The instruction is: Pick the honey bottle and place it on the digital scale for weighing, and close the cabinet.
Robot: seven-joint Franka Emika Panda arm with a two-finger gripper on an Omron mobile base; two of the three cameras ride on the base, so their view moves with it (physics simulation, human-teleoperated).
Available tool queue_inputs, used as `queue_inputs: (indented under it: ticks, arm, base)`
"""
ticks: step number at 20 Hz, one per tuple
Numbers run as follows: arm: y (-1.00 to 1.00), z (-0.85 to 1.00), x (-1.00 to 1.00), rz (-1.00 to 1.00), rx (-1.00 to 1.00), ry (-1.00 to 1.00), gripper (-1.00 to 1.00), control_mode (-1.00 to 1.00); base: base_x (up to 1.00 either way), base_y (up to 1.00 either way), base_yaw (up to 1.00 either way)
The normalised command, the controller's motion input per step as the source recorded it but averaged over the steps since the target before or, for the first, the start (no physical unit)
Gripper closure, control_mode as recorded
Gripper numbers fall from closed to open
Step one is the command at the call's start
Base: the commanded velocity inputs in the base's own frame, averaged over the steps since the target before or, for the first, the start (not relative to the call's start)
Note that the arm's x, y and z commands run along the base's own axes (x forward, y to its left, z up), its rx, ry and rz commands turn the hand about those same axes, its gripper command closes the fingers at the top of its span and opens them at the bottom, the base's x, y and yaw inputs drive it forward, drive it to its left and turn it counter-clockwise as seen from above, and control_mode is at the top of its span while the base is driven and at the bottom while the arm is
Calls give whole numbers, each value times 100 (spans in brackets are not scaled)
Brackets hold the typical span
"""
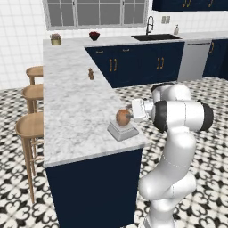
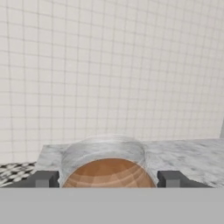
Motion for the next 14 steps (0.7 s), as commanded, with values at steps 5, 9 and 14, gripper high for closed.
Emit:
queue_inputs:
  ticks: [5, 9, 14]
  arm:
    - [0, 0, 0, 0, 0, 0, -100, -100]
    - [0, 0, 0, 0, 0, 0, -100, -100]
    - [-3, 0, 0, 0, 0, 0, -100, -100]
  base:
    - [0, 0, 0]
    - [0, 0, 0]
    - [0, 0, 0]
